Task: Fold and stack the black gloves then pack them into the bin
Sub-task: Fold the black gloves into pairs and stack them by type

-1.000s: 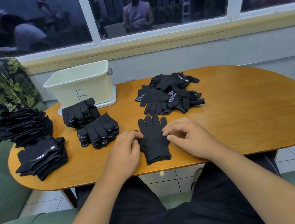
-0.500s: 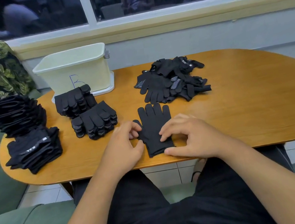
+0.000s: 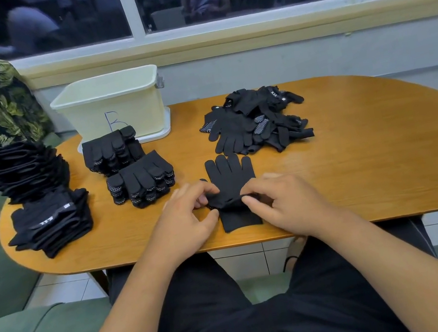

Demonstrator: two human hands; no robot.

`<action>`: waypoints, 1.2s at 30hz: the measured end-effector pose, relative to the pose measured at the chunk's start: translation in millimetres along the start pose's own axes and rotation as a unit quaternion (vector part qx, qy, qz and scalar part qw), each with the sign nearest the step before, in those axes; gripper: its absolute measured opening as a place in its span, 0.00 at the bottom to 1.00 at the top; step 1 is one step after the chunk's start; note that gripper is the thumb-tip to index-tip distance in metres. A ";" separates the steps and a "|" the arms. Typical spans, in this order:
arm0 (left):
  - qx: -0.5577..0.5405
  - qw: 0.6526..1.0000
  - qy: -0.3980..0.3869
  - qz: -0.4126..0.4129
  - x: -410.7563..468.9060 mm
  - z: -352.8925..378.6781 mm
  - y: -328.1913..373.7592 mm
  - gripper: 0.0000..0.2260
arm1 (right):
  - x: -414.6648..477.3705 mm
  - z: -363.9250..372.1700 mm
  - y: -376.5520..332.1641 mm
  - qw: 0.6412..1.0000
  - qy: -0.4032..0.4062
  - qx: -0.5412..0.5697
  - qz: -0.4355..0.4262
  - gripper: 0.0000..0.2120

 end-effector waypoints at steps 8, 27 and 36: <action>0.016 0.999 0.040 -0.005 0.8 -2.3 2.1 0.06 | -3.0 0.4 0.0 1.000 -0.005 -0.013 -0.003 0.11; 0.087 0.995 0.050 -0.019 -2.7 -2.2 6.7 0.07 | -1.8 8.2 -4.9 0.997 -0.050 -0.032 -0.044 0.04; -0.043 0.988 0.082 -0.124 5.9 -12.5 -1.8 0.05 | 0.1 4.8 -5.0 0.998 -0.060 0.017 -0.026 0.15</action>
Point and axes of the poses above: each hand's wrist, its own x-axis towards the middle knuckle, its own z-axis out of the palm, y = z × x, the point moved 7 cm from there along x, towards the middle knuckle, and after that the axes turned 4 degrees about -x, right-handed, at the moved point
